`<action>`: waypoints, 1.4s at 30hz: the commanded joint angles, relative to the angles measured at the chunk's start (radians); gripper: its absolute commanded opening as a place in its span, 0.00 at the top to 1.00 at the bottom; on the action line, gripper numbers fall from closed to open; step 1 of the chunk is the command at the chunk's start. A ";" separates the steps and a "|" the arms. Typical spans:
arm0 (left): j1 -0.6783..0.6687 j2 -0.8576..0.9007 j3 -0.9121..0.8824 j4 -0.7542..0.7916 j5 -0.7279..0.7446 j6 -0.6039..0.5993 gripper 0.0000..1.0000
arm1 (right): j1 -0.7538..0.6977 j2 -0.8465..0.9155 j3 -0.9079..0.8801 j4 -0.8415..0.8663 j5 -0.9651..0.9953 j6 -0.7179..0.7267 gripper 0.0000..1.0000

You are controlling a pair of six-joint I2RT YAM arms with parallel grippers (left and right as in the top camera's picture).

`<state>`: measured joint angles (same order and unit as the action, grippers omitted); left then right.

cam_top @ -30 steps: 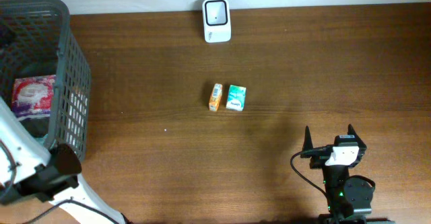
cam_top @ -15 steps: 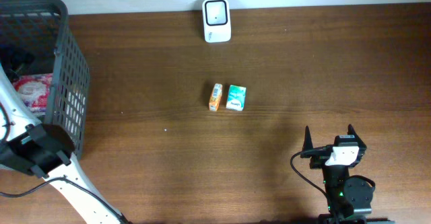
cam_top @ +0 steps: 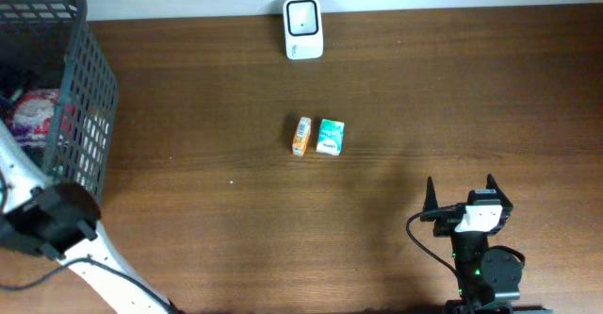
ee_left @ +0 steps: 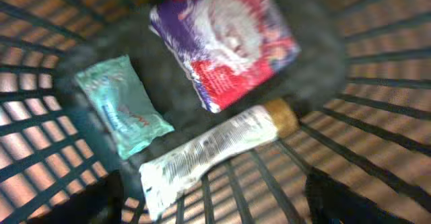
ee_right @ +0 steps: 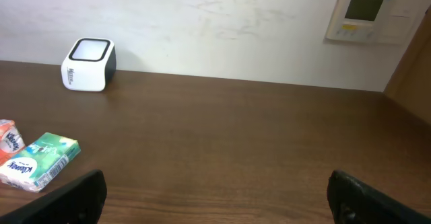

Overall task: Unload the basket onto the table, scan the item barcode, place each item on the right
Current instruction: 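Reach into the basket and grasp the red-purple shower pack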

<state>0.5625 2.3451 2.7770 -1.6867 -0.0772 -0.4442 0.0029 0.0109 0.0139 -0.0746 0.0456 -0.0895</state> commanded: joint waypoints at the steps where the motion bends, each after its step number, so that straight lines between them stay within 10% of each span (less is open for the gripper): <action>1: -0.006 -0.154 -0.001 -0.002 0.015 0.089 0.33 | 0.002 -0.007 -0.008 -0.001 0.016 -0.005 0.01; 6: -0.005 -0.375 -0.290 -0.002 0.029 0.087 0.54 | 0.002 -0.007 -0.008 -0.001 0.016 -0.005 0.02; 8: 0.010 -0.460 -0.436 -0.002 -0.048 -0.006 0.95 | 0.002 -0.007 -0.008 -0.001 0.016 -0.005 0.02; 9: 0.021 -0.485 -0.491 -0.002 -0.089 -0.058 0.97 | 0.002 -0.007 -0.008 -0.001 0.016 -0.005 0.02; 42: 0.083 -0.853 -1.125 -0.002 -0.091 -0.200 1.00 | 0.002 -0.007 -0.008 -0.001 0.016 -0.005 0.01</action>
<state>0.6098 1.5059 1.6695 -1.6585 -0.1314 -0.6228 0.0029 0.0109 0.0139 -0.0746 0.0456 -0.0898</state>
